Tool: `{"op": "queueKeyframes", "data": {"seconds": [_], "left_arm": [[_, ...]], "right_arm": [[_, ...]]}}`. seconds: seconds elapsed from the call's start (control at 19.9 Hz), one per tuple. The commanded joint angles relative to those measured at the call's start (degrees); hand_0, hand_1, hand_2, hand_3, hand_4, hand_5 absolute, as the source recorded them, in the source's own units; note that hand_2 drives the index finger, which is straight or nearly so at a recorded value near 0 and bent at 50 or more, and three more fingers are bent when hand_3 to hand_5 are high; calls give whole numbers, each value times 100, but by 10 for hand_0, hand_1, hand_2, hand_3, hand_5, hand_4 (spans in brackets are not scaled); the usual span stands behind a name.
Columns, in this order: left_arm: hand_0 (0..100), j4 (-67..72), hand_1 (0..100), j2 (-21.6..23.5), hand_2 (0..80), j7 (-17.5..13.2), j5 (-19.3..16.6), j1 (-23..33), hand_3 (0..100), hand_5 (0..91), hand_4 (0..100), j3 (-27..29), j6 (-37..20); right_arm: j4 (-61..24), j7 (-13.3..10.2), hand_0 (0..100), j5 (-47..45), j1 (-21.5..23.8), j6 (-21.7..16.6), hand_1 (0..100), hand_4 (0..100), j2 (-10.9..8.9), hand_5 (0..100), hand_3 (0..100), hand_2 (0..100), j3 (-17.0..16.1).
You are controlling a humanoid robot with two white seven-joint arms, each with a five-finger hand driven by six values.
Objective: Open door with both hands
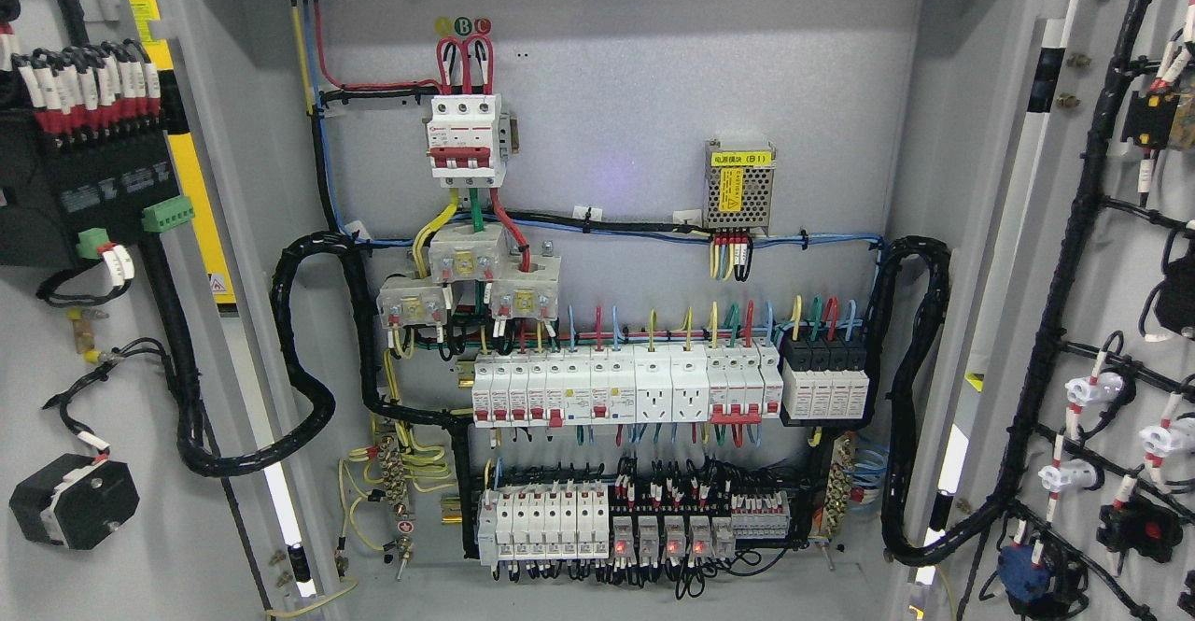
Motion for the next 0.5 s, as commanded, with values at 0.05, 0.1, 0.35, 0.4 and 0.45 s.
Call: {"op": "queueKeyframes", "data": {"seconds": [0.05, 0.1, 0.35, 0.4, 0.45], "left_arm": [[0, 776, 0, 894, 0, -20, 601, -127, 0, 0, 0, 486, 17], [0, 855, 0, 947, 0, -20, 646, -135, 0, 0, 0, 486, 17], [0, 1224, 0, 1123, 0, -20, 681, -249, 0, 0, 0, 477, 17], [0, 1286, 0, 1149, 0, -20, 681, -276, 0, 0, 0, 477, 17], [0, 1339, 0, 1193, 0, -20, 681, -285, 0, 0, 0, 477, 17]], "right_arm": [[206, -2, 221, -15, -3, 2, 11, 0, 56, 0, 0, 0, -304], [232, -2, 221, -15, -3, 2, 11, 0, 56, 0, 0, 0, -304], [233, 7, 222, -15, -21, -6, 10, 0, 39, 0, 0, 0, -304], [232, 7, 222, -15, -21, -6, 10, 0, 39, 0, 0, 0, -304], [232, 7, 222, -15, -21, -6, 10, 0, 48, 0, 0, 0, -296]]}}
